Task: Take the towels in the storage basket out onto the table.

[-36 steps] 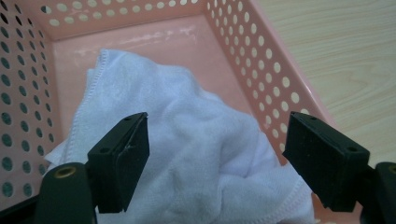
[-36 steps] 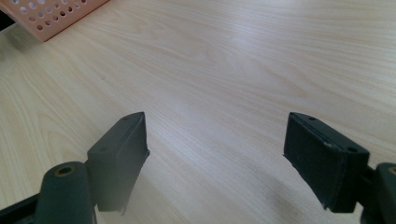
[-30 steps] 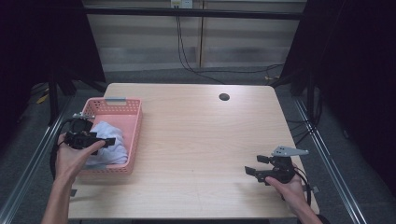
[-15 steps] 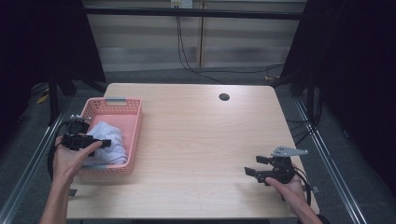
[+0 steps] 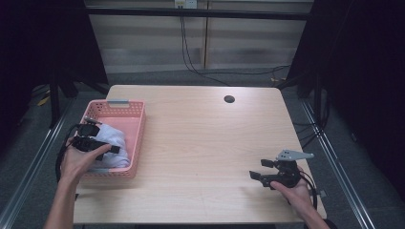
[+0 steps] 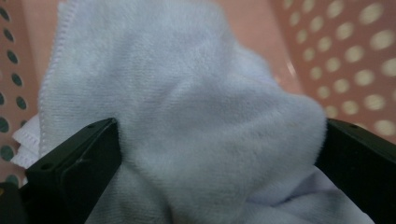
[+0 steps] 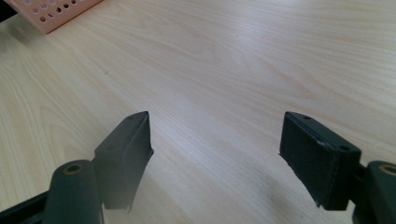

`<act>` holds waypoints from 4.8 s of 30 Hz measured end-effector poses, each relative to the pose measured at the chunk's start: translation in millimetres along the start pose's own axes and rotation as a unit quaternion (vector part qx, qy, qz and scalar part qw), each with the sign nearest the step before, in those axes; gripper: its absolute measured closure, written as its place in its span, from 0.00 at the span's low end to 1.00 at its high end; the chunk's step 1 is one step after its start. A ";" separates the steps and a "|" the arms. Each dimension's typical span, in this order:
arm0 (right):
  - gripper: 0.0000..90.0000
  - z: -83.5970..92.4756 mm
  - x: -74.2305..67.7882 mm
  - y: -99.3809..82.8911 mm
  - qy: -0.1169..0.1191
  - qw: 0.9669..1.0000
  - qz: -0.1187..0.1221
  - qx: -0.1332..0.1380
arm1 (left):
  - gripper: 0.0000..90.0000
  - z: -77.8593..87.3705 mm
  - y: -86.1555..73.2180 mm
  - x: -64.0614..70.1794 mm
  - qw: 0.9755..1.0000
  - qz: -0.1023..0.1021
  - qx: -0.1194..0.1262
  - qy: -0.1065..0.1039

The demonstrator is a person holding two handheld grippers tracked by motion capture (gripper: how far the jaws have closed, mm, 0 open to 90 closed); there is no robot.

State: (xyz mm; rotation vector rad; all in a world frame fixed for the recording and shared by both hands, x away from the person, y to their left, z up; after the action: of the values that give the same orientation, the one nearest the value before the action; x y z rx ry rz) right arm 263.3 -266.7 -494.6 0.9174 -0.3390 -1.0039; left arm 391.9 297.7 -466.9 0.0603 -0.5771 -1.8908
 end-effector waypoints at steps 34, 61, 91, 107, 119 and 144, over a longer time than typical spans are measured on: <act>0.27 2.3 2.9 2.7 0.015 1.000 0.000 0.006 | 0.24 -25.5 16.3 2.6 0.988 0.004 -0.124 0.088; 0.25 -2.3 1.6 3.4 0.011 1.000 -0.006 -0.005 | 0.65 18.4 4.7 -11.0 0.999 0.011 0.001 -0.052; 0.25 -1.9 0.7 2.6 0.010 1.000 -0.009 -0.010 | 0.64 71.3 22.0 4.5 0.995 -0.022 0.080 -0.059; 0.25 -1.4 1.3 2.7 0.011 1.000 -0.009 -0.009 | 0.64 93.0 37.4 21.9 0.994 -0.048 0.084 -0.050; 0.25 -1.3 1.4 2.8 0.011 1.000 -0.011 -0.009 | 0.64 110.3 44.2 48.2 0.988 -0.089 0.114 -0.061; 0.25 -2.8 0.4 2.0 0.015 1.000 -0.008 -0.016 | 0.64 106.1 64.9 109.0 0.971 -0.168 0.141 -0.092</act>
State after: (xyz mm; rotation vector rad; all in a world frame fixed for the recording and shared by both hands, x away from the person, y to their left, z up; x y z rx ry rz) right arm 266.4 -265.2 -494.8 0.9061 -0.2900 -1.0068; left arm 372.3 221.1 -321.7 0.1785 -1.0133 -2.1421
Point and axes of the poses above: each handheld gripper's, and its own axes: z roughly backward along the jaws, y roughly out of its top, x roughly to its right, the point moved 3 cm from there along -z, roughly forward along the jaws, and after that the axes turned 7 degrees about -y, right-handed, at the moved point
